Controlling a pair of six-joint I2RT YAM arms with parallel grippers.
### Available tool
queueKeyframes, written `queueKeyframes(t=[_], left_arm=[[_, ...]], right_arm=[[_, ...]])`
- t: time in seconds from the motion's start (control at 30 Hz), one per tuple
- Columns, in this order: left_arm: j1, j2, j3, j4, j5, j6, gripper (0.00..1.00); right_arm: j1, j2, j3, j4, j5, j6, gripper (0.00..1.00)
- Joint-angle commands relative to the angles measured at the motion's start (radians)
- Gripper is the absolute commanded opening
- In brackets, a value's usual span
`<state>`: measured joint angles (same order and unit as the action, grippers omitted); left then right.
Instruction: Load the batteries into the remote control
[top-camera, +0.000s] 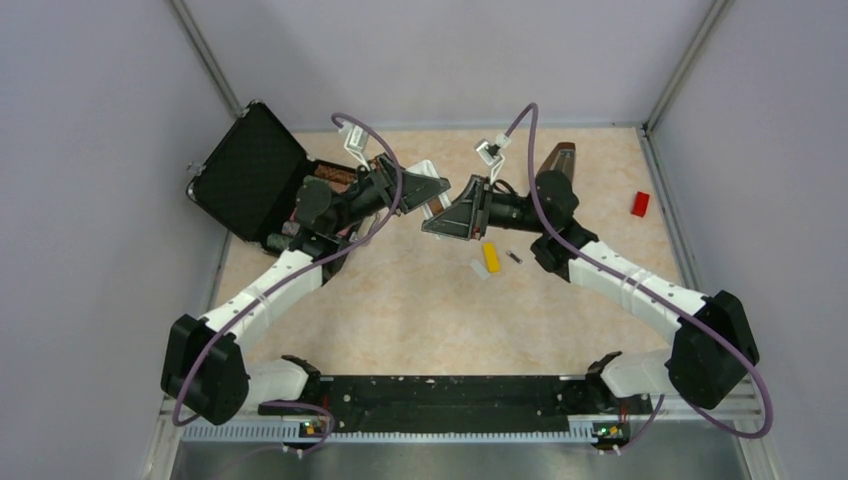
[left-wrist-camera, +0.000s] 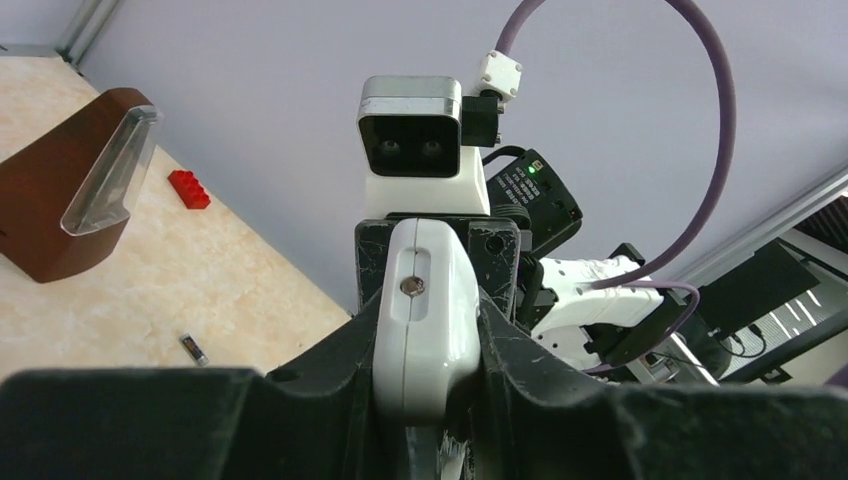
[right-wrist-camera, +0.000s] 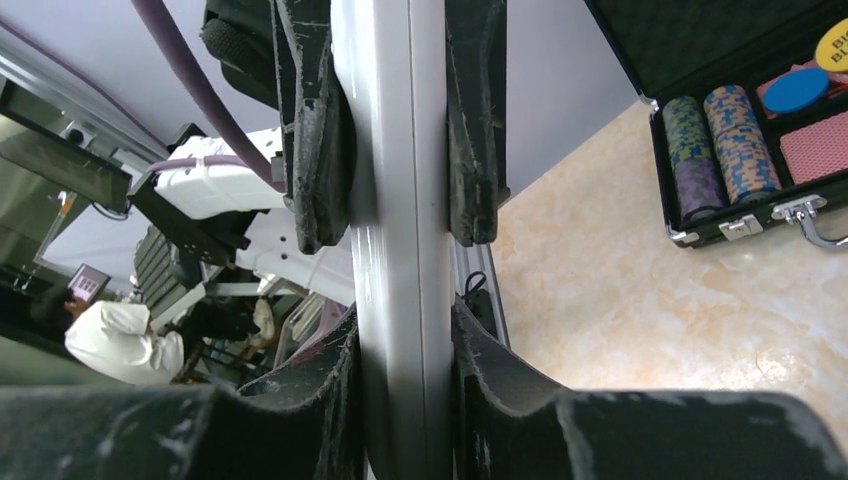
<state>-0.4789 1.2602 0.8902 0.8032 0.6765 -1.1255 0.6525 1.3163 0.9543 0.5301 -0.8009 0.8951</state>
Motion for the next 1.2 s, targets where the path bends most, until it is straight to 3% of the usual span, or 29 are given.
queueKeyframes(t=[0.0,0.1,0.27,0.33,0.43,0.57,0.6,0.67,0.77,0.83,1.0,1.17], left_arm=[[-0.001,-0.039,0.039,-0.070,-0.068,0.072,0.32],[0.001,-0.054,0.032,-0.105,-0.099,0.102,0.56],[0.009,-0.080,0.011,-0.104,-0.139,0.109,0.62],[0.010,-0.079,0.012,-0.107,-0.132,0.108,0.55],[0.010,-0.073,0.013,-0.101,-0.111,0.102,0.37],[0.010,-0.054,0.023,-0.085,-0.070,0.092,0.00],[0.011,-0.053,0.025,-0.095,-0.066,0.096,0.00],[0.013,-0.058,0.037,-0.162,-0.072,0.136,0.00],[0.018,-0.079,0.081,-0.382,-0.142,0.275,0.00],[0.024,-0.096,0.098,-0.511,-0.203,0.363,0.00],[0.053,-0.126,0.079,-0.664,-0.302,0.475,0.00],[0.060,-0.133,0.056,-0.710,-0.312,0.544,0.00]], right_arm=[[0.009,-0.020,-0.015,0.039,0.019,-0.007,0.09],[0.009,-0.015,-0.019,0.037,0.021,-0.003,0.09],[0.008,-0.011,-0.017,0.035,0.011,0.000,0.10],[0.007,-0.012,-0.016,0.028,0.014,-0.001,0.10],[0.007,-0.007,-0.009,0.020,0.014,-0.004,0.10],[0.007,0.000,0.002,-0.007,0.029,-0.005,0.13],[0.007,0.000,0.012,-0.035,0.041,-0.020,0.18],[0.006,-0.007,0.035,-0.171,0.098,-0.074,0.43],[-0.006,-0.040,0.051,-0.345,0.220,-0.162,0.69],[-0.032,-0.101,0.024,-0.411,0.294,-0.188,0.81],[-0.145,-0.236,-0.038,-0.641,0.457,-0.238,0.82],[-0.163,-0.198,-0.011,-0.896,0.689,-0.413,0.66]])
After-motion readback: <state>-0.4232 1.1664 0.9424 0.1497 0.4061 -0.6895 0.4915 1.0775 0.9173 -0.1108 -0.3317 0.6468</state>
